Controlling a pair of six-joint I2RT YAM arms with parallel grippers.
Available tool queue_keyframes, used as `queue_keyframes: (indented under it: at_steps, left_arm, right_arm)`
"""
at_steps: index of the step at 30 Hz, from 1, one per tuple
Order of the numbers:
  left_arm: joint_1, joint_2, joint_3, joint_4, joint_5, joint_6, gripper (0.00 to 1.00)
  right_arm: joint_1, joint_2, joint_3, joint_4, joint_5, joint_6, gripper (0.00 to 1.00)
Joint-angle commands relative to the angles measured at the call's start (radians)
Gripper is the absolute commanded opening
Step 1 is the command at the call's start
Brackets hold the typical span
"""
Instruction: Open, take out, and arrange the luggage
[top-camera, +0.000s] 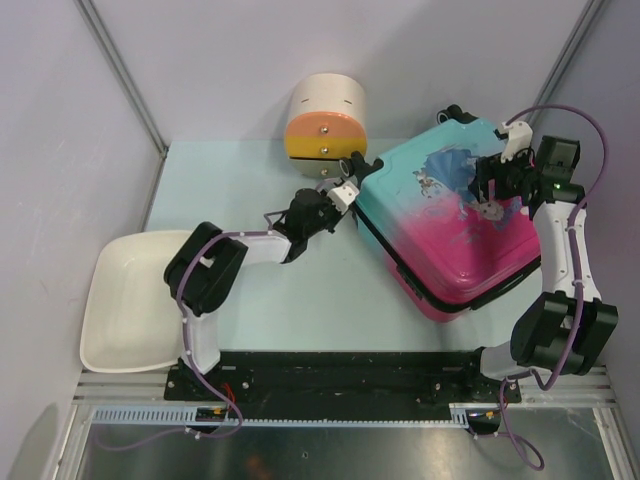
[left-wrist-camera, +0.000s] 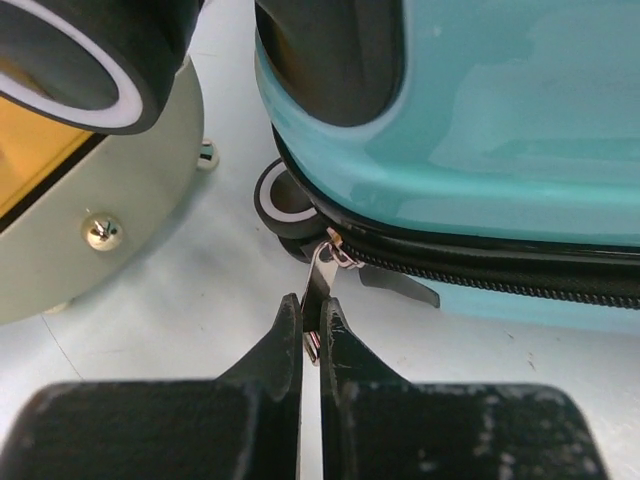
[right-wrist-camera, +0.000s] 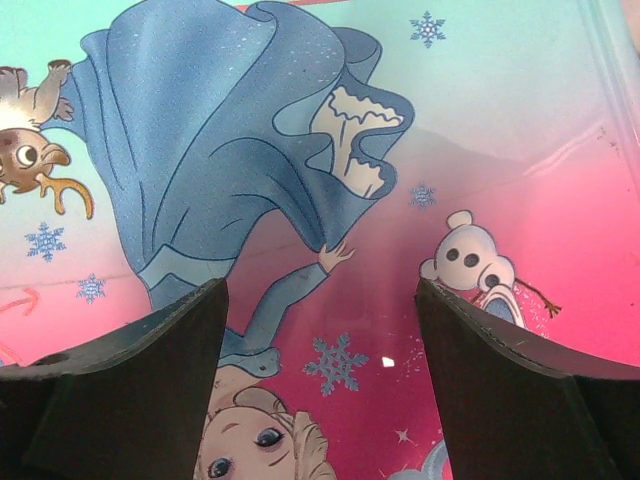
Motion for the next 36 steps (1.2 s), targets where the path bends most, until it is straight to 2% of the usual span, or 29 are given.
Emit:
queue_keyframes:
  at_steps: [1, 5, 10, 15, 19, 21, 25, 28, 29, 30, 32, 36]
  left_arm:
    - [0.062, 0.021, 0.06, 0.251, -0.043, 0.118, 0.0]
    - [0.058, 0.033, 0.069, 0.32, -0.015, 0.179, 0.0]
    - [0.059, 0.001, 0.026, 0.36, 0.018, 0.2, 0.0]
    - [0.051, -0.05, -0.043, 0.429, 0.061, 0.234, 0.0]
    - [0.036, -0.061, -0.077, 0.466, 0.075, 0.263, 0.0]
    - [0.03, -0.062, -0.091, 0.492, 0.086, 0.288, 0.0]
    - [0.022, -0.053, -0.106, 0.517, 0.083, 0.305, 0.0]
    - [0.022, -0.044, -0.112, 0.535, 0.083, 0.317, 0.0]
    - [0.022, -0.044, -0.112, 0.544, 0.08, 0.322, 0.0]
    - [0.022, -0.042, -0.114, 0.55, 0.08, 0.323, 0.0]
    - [0.022, -0.036, -0.117, 0.567, 0.078, 0.335, 0.0]
    - [0.022, -0.022, -0.126, 0.601, 0.083, 0.358, 0.0]
  right_arm:
    - [-0.023, 0.036, -0.033, -0.101, 0.055, -0.03, 0.81]
    - [-0.041, 0.001, -0.03, 0.089, 0.027, 0.109, 0.87]
    - [0.003, -0.045, -0.026, 0.217, -0.131, 0.243, 0.91]
    - [0.226, -0.05, -0.018, 0.359, -0.097, 0.306, 0.94]
    - [0.416, 0.037, 0.054, 0.409, 0.067, 0.304, 0.96]
    - [0.491, 0.129, 0.147, 0.397, 0.099, 0.298, 0.96]
    - [0.6, 0.315, 0.361, 0.303, 0.275, 0.196, 0.96]
    - [0.643, 0.49, 0.615, 0.142, 0.361, 0.175, 0.96]
    - [0.649, 0.531, 0.682, 0.034, 0.372, 0.177, 0.96]
    - [0.657, 0.612, 0.812, -0.02, 0.374, 0.178, 0.96]
    - [0.669, 0.674, 0.907, -0.145, 0.357, 0.18, 1.0]
    - [0.701, 0.733, 0.976, -0.215, 0.389, 0.148, 1.0]
